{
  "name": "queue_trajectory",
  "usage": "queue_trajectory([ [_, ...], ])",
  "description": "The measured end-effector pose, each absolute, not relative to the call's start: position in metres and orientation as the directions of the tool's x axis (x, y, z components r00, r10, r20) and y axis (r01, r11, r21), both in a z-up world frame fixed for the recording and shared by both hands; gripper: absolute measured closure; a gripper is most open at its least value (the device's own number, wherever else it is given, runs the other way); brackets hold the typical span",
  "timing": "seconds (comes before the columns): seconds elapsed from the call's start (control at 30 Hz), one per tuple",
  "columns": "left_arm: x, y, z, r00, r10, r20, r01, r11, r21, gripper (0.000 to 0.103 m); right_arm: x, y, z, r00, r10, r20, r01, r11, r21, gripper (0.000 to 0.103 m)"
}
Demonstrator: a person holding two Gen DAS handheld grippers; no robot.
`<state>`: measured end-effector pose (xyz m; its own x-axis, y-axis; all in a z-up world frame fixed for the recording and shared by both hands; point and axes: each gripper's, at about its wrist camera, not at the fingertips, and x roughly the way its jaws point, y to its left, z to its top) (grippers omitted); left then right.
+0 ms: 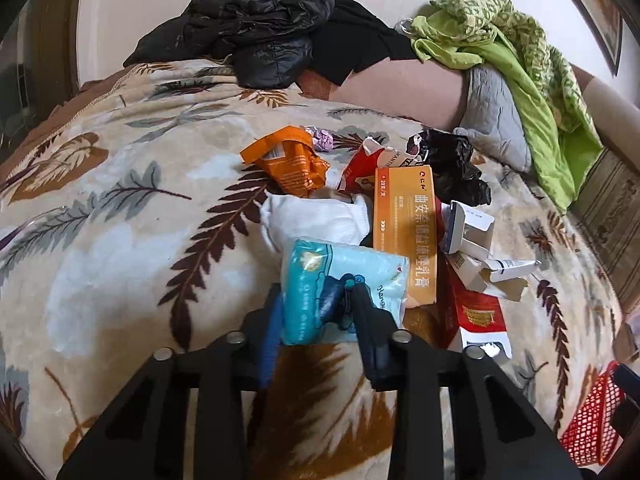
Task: Collect trash
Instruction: 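Lower the left tool onto the blue wipes pack while the right tool approaches the red box, then close the left tool on the blue pack while the right tool grasps the red-and-white box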
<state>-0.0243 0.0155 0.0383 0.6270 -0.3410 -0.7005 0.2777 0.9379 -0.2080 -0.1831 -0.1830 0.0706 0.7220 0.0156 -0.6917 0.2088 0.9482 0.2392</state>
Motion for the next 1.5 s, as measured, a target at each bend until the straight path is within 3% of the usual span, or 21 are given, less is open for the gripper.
queue_trajectory([
  [0.07,-0.025,0.021,0.038,0.620,-0.353,-0.700,0.281,0.934,-0.222,0.074,-0.160,-0.177,0.064,0.705,0.044,-0.708,0.190,0.950,0.248,0.012],
  [0.23,-0.026,0.029,0.036,0.600,-0.383,-0.702,0.293,0.922,-0.253,0.074,-0.097,-0.175,0.034,0.631,0.148,-0.761,0.220,0.907,0.359,0.032],
  [0.3,-0.027,0.030,0.037,0.605,-0.386,-0.696,0.294,0.921,-0.255,0.070,-0.075,-0.176,0.022,0.614,0.153,-0.775,0.240,0.899,0.367,0.037],
  [0.33,-0.027,0.031,0.037,0.604,-0.392,-0.694,0.300,0.919,-0.258,0.067,-0.070,-0.174,0.017,0.608,0.160,-0.778,0.241,0.896,0.372,0.046],
  [0.37,-0.027,0.031,0.037,0.604,-0.398,-0.690,0.304,0.916,-0.262,0.065,-0.065,-0.174,0.012,0.599,0.172,-0.782,0.243,0.892,0.382,0.070],
  [0.5,-0.023,0.032,0.038,0.617,-0.395,-0.681,0.304,0.918,-0.257,0.046,-0.067,-0.186,0.006,0.627,0.201,-0.753,0.256,0.859,0.443,0.088],
  [0.6,-0.016,0.033,0.038,0.636,-0.376,-0.674,0.272,0.926,-0.261,0.037,-0.082,-0.199,0.015,0.673,0.168,-0.721,0.267,0.853,0.448,0.092],
  [0.73,-0.010,0.023,0.030,0.581,-0.423,-0.696,0.282,0.906,-0.316,0.037,-0.101,-0.217,0.019,0.681,0.108,-0.724,0.315,0.849,0.424,0.092],
  [0.9,-0.034,-0.007,0.030,0.469,-0.514,-0.718,0.448,0.839,-0.308,0.037,-0.112,-0.240,0.024,0.687,0.042,-0.725,0.366,0.842,0.395,0.092],
  [1.03,-0.069,-0.020,0.029,0.299,-0.626,-0.721,0.591,0.714,-0.375,0.037,-0.120,-0.251,0.028,0.687,0.004,-0.727,0.391,0.841,0.374,0.092],
  [1.1,-0.080,-0.020,0.032,0.324,-0.608,-0.724,0.610,0.720,-0.332,0.036,-0.121,-0.253,0.028,0.686,0.004,-0.727,0.397,0.836,0.379,0.092],
  [1.23,-0.082,-0.020,0.039,0.449,-0.533,-0.717,0.583,0.783,-0.217,0.025,-0.125,-0.254,0.027,0.680,0.012,-0.733,0.403,0.829,0.388,0.092],
  [1.37,-0.064,-0.026,0.035,0.484,-0.494,-0.722,0.527,0.823,-0.210,0.024,-0.125,-0.256,0.024,0.672,0.024,-0.740,0.402,0.827,0.392,0.092],
  [1.5,-0.053,-0.036,0.030,0.534,-0.411,-0.739,0.495,0.861,-0.122,0.024,-0.124,-0.265,0.014,0.647,0.074,-0.759,0.418,0.798,0.434,0.089],
])
